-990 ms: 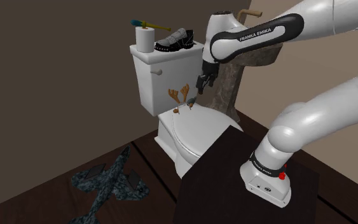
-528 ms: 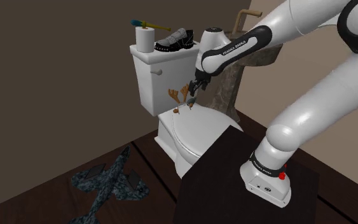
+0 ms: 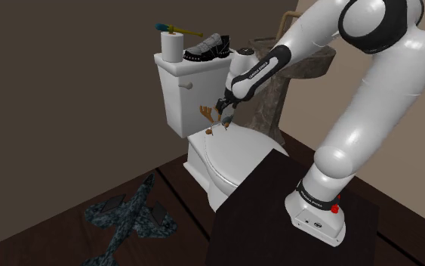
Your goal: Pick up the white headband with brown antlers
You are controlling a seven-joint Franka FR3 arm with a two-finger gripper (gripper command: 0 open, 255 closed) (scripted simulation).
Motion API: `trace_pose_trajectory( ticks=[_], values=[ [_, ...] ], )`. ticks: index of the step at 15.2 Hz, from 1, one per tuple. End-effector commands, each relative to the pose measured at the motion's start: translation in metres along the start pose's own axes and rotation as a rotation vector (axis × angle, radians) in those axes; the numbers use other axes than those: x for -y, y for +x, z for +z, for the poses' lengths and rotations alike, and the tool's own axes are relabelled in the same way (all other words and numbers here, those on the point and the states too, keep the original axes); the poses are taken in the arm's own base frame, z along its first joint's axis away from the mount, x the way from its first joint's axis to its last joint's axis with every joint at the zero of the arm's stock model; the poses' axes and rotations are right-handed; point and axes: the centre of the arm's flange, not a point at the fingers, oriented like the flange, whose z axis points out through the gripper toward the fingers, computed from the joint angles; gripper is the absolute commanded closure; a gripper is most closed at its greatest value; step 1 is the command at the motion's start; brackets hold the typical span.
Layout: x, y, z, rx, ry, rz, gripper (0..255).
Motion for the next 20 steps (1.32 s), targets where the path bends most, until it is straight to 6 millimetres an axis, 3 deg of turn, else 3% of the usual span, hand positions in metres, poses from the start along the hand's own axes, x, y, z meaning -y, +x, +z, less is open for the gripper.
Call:
trace_pose_trajectory(
  ticks=[1, 12, 20],
  values=[
    [-0.009, 0.013, 0.020, -0.028, -0.006, 0.033, 0],
    [-0.057, 0.086, 0.117, -0.167, -0.042, 0.208, 0],
    [-0.054, 0.079, 0.158, -0.171, -0.043, 0.213, 0]
  ],
)
